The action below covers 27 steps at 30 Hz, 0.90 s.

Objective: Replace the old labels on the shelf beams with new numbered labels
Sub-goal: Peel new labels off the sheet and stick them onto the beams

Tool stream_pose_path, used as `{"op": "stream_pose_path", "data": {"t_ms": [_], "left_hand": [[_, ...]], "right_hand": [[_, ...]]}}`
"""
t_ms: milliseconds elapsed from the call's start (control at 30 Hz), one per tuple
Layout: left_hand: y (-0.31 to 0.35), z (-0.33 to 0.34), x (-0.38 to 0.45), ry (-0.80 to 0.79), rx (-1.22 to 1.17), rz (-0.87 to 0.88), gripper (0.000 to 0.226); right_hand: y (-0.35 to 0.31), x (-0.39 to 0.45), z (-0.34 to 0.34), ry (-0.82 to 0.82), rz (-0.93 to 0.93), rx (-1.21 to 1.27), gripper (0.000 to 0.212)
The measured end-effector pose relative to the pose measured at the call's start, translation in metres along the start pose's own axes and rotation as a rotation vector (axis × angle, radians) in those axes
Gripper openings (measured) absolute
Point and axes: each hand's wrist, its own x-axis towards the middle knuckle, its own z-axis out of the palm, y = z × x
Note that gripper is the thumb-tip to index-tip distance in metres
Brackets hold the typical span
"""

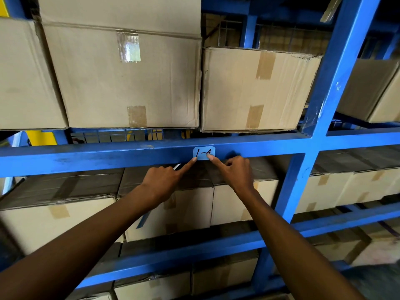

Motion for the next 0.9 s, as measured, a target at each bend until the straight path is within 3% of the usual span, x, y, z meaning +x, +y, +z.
{"op": "stream_pose_path", "data": {"t_ms": [100,300,467,567,667,700,800,900], "left_hand": [[-0.002,0.003,0.001,-0.001,-0.022,0.010,0.092],[-0.008,0.009,0.004,-0.012,-0.034,0.028,0.096],[-0.009,0.008,0.001,-0.014,-0.019,0.030,0.100],[-0.005,0.005,0.000,-0.030,-0.064,0.027,0.096],[-0.004,0.003,0.000,-0.018,-0.135,0.039,0.096],[-0.004,0.002,0.000,-0.004,-0.152,0.046,0.097],[-0.005,-0.007,0.002,0.032,-0.127,0.039,0.097],[-0.002,-0.014,0.002,0.038,-0.040,0.020,0.097]], "right_hand": [[0.002,0.002,0.004,-0.019,0.064,-0.057,0.084],[0.015,0.016,0.006,-0.005,0.093,-0.093,0.091],[0.032,0.014,-0.005,0.004,0.072,-0.082,0.082],[0.034,0.007,-0.010,0.004,-0.200,-0.320,0.074],[0.021,0.000,-0.004,0.173,-0.546,-0.465,0.044],[0.016,-0.001,-0.001,0.243,-0.612,-0.509,0.044],[0.011,-0.002,0.010,0.246,-0.708,-0.677,0.070],[0.016,-0.001,0.012,0.196,-0.670,-0.787,0.090]]}}
